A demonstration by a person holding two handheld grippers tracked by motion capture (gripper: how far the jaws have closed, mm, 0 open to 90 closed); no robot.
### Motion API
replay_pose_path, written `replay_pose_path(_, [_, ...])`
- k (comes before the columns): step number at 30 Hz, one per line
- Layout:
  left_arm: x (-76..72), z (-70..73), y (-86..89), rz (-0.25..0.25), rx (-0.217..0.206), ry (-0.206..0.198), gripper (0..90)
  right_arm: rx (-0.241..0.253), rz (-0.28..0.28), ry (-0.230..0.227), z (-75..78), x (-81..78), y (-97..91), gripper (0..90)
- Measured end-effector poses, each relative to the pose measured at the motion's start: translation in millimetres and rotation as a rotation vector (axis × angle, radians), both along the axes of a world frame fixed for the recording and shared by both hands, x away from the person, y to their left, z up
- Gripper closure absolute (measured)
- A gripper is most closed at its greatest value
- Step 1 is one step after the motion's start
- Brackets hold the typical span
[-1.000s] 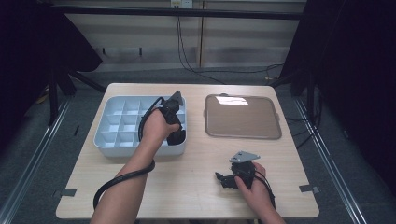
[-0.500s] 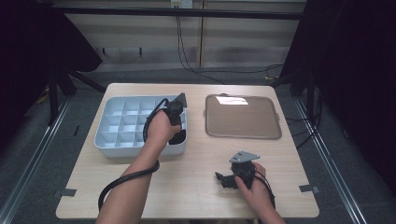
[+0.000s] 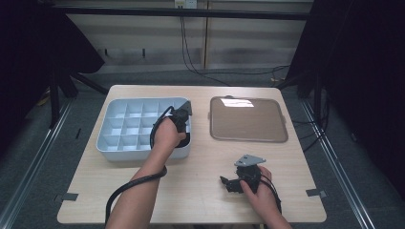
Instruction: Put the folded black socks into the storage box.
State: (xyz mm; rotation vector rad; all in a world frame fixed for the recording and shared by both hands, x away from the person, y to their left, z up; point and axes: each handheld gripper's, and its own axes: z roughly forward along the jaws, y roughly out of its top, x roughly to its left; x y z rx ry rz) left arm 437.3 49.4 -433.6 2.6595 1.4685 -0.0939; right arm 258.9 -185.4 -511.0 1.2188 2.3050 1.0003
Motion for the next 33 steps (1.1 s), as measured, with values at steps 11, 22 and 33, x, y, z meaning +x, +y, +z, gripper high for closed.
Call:
replay_pose_path(11, [-2.2,4.3,-1.2,-0.026,0.013,-0.014,86.4,0.002,0.003,-0.001,-0.1,0.0,0.1,13.7])
replay_pose_path(22, [-1.2,29.7,2.2,-0.019,0.006,-0.045,69.3,-0.001,0.004,-0.002,0.0,-0.1,0.0,13.8])
replay_pose_path(33, [-5.8,66.8,17.4,0.016,-0.064,-0.073,38.5,-0.003,0.005,-0.003,0.1,0.0,-0.1,13.7])
